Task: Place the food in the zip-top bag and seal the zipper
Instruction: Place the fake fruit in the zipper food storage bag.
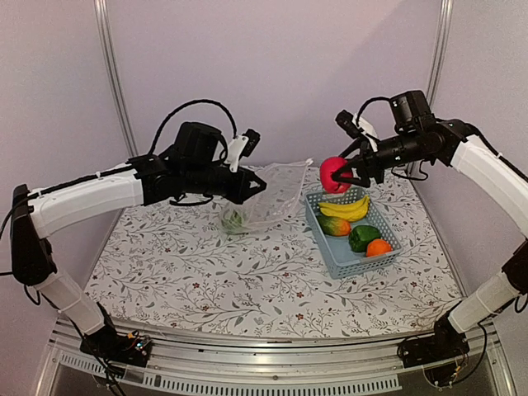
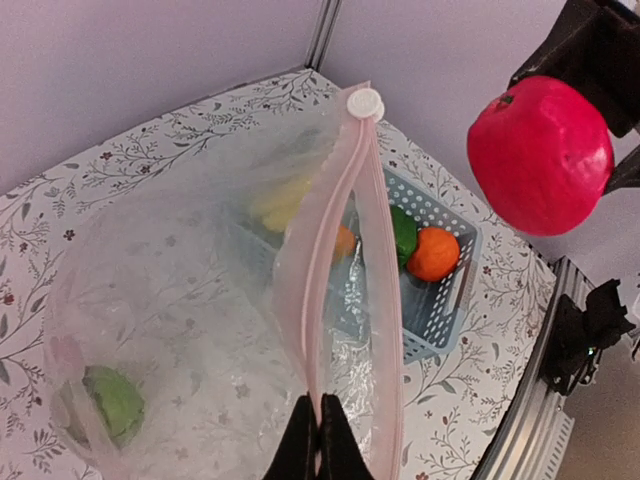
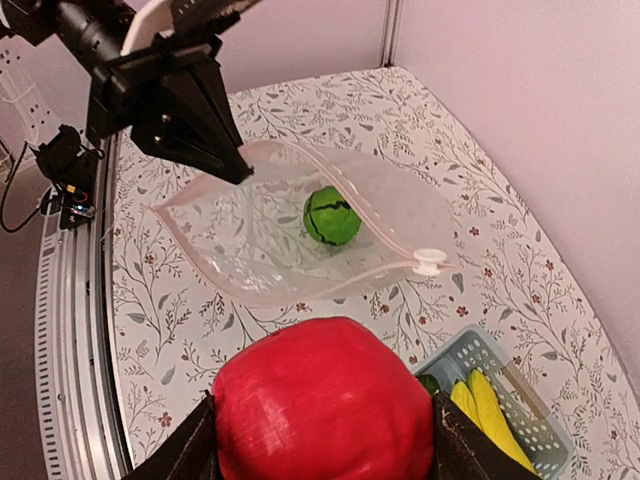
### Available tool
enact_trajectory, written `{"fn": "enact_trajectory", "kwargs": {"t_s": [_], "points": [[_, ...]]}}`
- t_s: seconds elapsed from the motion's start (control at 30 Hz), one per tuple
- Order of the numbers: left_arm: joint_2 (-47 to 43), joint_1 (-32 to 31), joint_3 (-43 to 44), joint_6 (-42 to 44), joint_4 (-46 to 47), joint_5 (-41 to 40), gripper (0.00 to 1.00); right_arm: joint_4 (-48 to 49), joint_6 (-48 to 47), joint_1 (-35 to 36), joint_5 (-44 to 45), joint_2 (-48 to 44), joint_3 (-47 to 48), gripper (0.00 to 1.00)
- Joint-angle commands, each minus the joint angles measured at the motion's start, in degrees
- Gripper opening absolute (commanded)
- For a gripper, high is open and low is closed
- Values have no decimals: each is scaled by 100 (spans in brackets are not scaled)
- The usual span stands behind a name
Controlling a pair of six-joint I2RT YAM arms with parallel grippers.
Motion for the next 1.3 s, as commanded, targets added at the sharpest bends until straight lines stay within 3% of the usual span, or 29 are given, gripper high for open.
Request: {"fn": "enact_trajectory", "kwargs": {"t_s": [0.0,0.23,0.53,0.6,0.7,0.8,1.0,1.27], "points": [[477,44,755,-586,108,414,0,238,204,290,-767,-102,642,53],[679,136,764,-1018,576,1130,0,325,355,660,-639,585,1396,53],[481,756,330,-1762,1382,2189,0,1089,321,870,45,1174,1438,55],[405,866,233,-1796,1460,2238,0,1243,314,923,346,1285,1439,63],[348,966,134,-1798,1485,2240,0,1421,329,1000,807,1431,1503,84],[369,1027,62,-1855,1513,2371,0,1455,435,1013,779,1514,1677,91],[341,1055,-14,-1887,1551,2423,0,1456,646,1015,749,1492,1658,91],[326,1369,-40,-2055,1487,2232,0,1360,260,1180,861,1050,1068,91]]}}
